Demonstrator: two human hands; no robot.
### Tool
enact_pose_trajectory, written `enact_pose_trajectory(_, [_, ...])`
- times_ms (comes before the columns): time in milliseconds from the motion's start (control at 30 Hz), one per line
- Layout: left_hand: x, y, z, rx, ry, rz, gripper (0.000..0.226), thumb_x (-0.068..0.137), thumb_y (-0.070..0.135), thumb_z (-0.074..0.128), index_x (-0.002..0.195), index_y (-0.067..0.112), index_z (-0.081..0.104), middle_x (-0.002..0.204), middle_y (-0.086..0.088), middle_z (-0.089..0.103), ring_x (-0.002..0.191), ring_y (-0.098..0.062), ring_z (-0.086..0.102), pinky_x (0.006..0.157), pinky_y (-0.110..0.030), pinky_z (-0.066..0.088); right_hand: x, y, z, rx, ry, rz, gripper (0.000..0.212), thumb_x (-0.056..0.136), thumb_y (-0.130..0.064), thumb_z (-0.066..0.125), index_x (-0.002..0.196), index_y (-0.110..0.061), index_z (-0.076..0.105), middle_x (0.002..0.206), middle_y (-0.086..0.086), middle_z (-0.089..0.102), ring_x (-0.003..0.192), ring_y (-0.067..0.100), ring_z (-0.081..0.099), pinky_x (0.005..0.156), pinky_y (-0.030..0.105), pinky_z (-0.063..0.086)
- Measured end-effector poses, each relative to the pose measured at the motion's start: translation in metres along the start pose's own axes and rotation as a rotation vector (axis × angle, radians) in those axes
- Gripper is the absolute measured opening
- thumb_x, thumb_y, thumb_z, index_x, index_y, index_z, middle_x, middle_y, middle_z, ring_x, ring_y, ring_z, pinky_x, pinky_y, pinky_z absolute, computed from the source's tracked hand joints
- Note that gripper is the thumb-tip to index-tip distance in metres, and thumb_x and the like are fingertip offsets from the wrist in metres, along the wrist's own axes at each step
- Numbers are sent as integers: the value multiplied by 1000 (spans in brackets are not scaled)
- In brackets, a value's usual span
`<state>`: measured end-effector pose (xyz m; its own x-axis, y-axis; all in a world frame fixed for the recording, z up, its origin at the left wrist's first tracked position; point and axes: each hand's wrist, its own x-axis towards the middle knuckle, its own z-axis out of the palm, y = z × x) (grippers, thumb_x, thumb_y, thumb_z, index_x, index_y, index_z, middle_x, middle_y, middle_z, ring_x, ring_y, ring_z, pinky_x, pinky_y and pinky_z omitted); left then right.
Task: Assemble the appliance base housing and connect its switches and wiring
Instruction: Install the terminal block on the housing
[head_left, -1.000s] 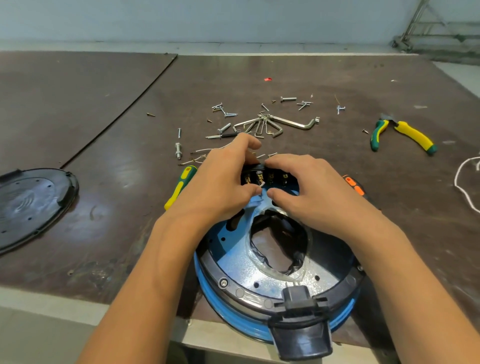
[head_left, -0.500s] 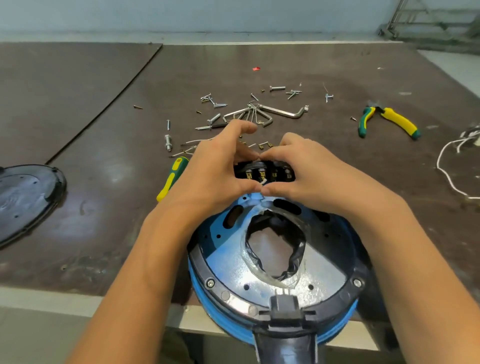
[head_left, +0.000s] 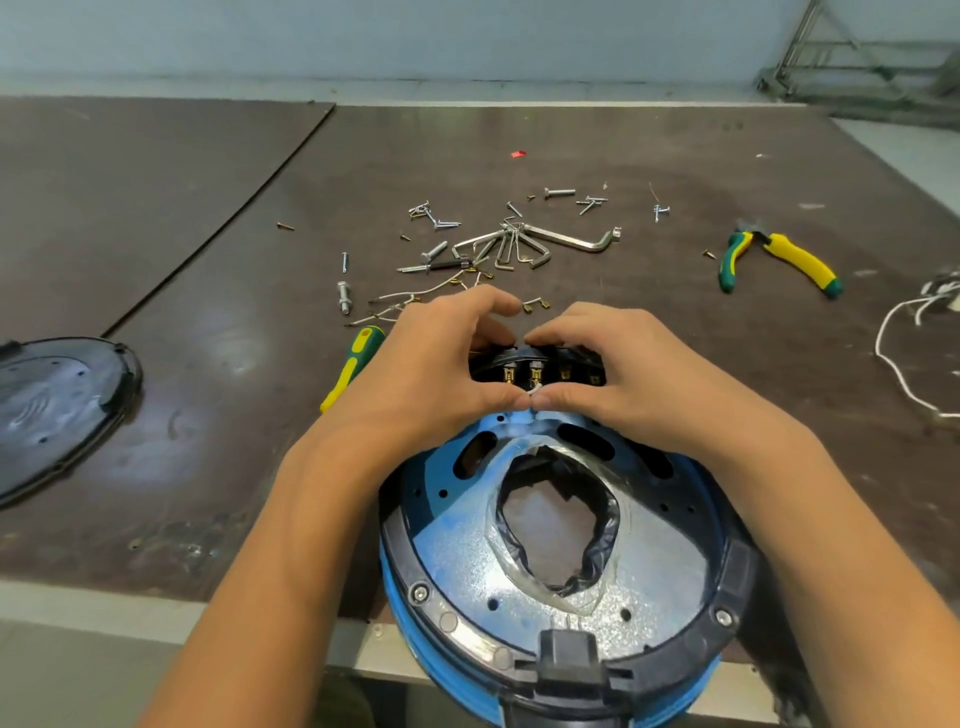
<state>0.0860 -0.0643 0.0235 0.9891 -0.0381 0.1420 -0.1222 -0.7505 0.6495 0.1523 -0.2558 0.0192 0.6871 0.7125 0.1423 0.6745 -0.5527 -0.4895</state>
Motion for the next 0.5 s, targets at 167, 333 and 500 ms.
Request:
enact_pose_trajectory(167, [-2,0,-3,6,-15,19,76,71,27,89,138,25,53,119,9,68,112,-3,62,102,-27,50,0,2,2,30,7,3,54,82,-47,76,130,-24,64,113,-10,65,102,5,57,82,18,43])
enact_pose_trajectory(333, [-1,1,-3,21,-22,13,74,72,24,88,137,26,54,121,9,68,111,-2,62,101,-21,49,1,3,3,38,21,17,48,82,-45,77,125,-26,66,105,-16,61,95,2,57,75,13,39])
enact_pose_trajectory(500, [-1,3,-3,-4,8,-5,70,69,21,90,131,23,57,114,5,70,106,-6,66,98,-24,52,1,3,3,60,15,17,43,83,-40,78,122,-26,67,108,-11,65,97,4,60,77,14,42])
